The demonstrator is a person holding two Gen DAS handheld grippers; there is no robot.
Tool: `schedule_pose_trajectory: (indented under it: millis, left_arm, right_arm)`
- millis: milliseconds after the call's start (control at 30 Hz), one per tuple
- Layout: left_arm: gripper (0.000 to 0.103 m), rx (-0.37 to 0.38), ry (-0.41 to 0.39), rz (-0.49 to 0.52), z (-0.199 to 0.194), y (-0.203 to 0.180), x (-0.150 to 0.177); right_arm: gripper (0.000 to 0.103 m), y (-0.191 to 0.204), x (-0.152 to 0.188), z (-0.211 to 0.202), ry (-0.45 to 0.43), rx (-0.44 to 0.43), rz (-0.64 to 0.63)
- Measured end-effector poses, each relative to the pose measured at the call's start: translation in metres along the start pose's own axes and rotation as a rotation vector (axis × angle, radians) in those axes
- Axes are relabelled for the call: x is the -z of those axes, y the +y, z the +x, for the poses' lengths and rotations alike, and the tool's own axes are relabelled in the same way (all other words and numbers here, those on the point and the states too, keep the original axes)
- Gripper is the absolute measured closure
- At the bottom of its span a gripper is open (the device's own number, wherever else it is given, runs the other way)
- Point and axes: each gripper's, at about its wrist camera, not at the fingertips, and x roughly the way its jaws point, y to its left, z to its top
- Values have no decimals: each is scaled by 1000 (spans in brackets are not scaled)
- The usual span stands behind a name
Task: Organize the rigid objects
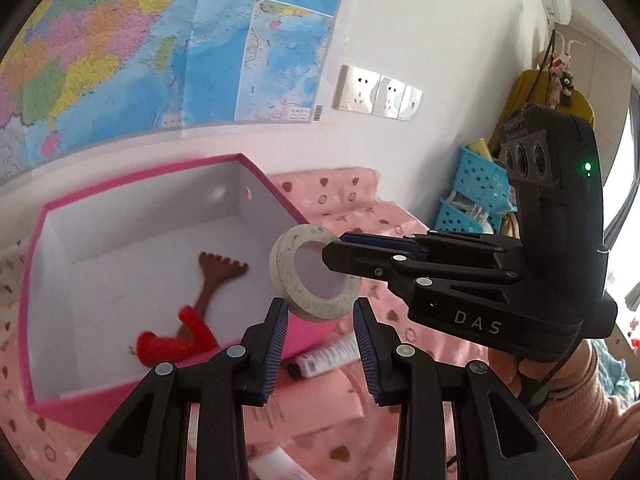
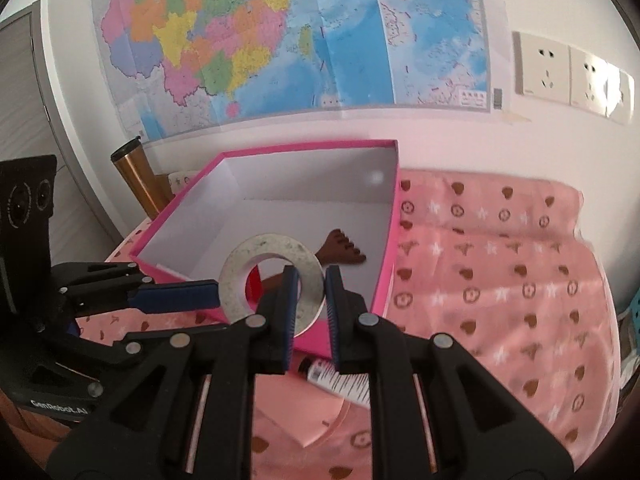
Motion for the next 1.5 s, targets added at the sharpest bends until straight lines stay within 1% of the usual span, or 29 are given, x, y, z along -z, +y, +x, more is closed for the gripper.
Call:
schedule_pose_trajectory:
  millis: [200,400,633,767,867,1000,1100,1167,1267,1300,1433,1500]
  left_arm:
    - [69,-35,21,-2,14,11,-7]
    - [69,-62,63,-20,31,20,-8]
    - [69,-58,101,-58,44,30,-5]
    - [69,-57,101,-69,44,31,-4]
    - [68,-91,75,-46,35,28,-5]
    - [65,-118,20,-43,15,34,-3]
    - [61,-133,-16,-83,-3,50,-2]
    - [61,-150,-35,-116,-15,63,-2]
    - [61,-164,-50,-145,-27,77,-2]
    - [61,-173,-53,-148,-30,81,-1]
    - [60,-182,-45,-168,-30,91,2]
    - [60,-184,-39,-175,-27,94,3]
  right_arm:
    - [87,-4,-12,21,28,13,-3]
    - [87,-10,-16,41,71,28,5]
    - [87,-13,-14,59,119,34,21]
    - [86,-15,-14,61,120,35,37]
    - [86,-15,-14,58,112,35,40]
    - [84,-11,-12,52,105,-5,21]
    - [78,-4,-12,53,117,-51,-2]
    - [77,2,-13,57,129,-83,-21]
    - [76,12,-14,66,150,-126,-55]
    - [74,16,-15,70,160,-135,-65]
    - [68,29,-16,88,214,-182,-102]
    - [67,33,-17,98,241,-183,-109]
